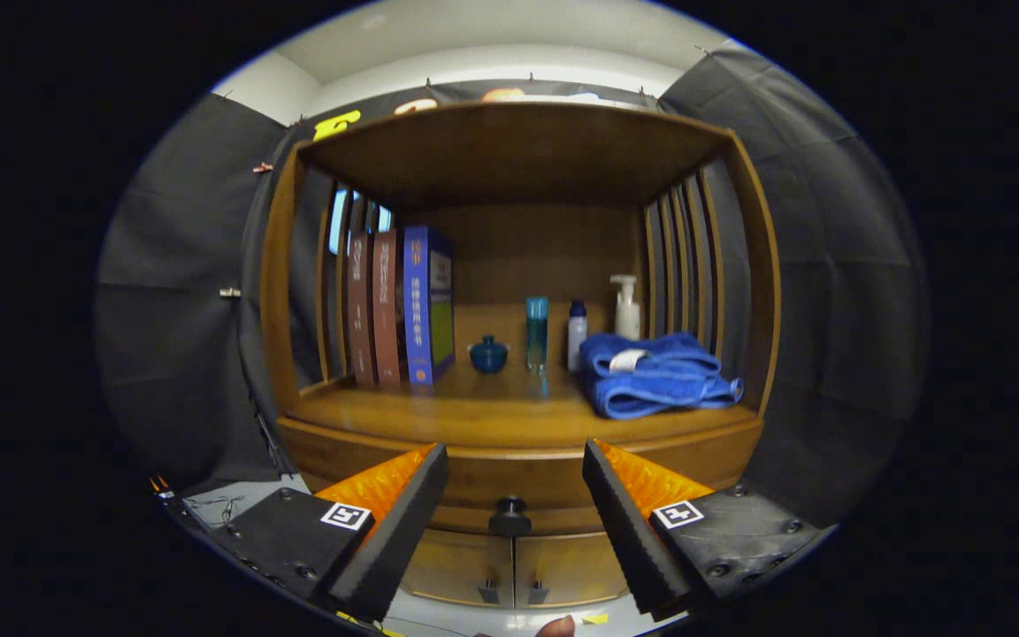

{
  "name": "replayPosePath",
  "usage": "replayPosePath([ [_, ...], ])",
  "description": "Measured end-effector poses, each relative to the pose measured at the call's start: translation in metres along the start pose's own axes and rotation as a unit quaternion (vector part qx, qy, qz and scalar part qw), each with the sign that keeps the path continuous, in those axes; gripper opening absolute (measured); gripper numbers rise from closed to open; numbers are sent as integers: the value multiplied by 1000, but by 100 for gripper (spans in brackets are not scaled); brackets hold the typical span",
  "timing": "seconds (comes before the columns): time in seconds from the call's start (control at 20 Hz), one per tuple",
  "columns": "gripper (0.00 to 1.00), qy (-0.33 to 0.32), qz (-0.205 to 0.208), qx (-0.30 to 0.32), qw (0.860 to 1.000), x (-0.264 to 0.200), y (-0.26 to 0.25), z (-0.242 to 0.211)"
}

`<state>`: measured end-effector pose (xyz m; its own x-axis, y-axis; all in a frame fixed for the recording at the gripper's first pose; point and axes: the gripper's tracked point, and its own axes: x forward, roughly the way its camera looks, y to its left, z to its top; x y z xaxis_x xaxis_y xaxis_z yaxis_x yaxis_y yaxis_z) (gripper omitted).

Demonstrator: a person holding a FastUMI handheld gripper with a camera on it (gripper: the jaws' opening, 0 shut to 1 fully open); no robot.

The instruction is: Pull open the drawer, take out the items inside it, and place them on the countertop above the cabinet.

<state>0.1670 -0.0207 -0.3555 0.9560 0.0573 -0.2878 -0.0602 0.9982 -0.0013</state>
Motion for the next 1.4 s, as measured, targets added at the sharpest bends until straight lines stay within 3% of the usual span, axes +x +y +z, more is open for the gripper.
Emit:
replayPosePath([
  [0.3,100,54,0,-12,998,46,-2,-75],
  [0.35,96,62,2,-7,998,50,-1,-83],
  [0.4,91,73,-3,-2,997,58,0,-88],
  [0.6,52,69,-4,19,997,61,1,-97],
  [0.65,51,68,-2,19,998,64,4,-98],
  [0.7,43,68,-1,14,998,63,1,-100],
  [0.8,35,77,-1,13,997,61,1,-100],
  [1.4,35,74,-10,32,997,-26,-1,-102],
])
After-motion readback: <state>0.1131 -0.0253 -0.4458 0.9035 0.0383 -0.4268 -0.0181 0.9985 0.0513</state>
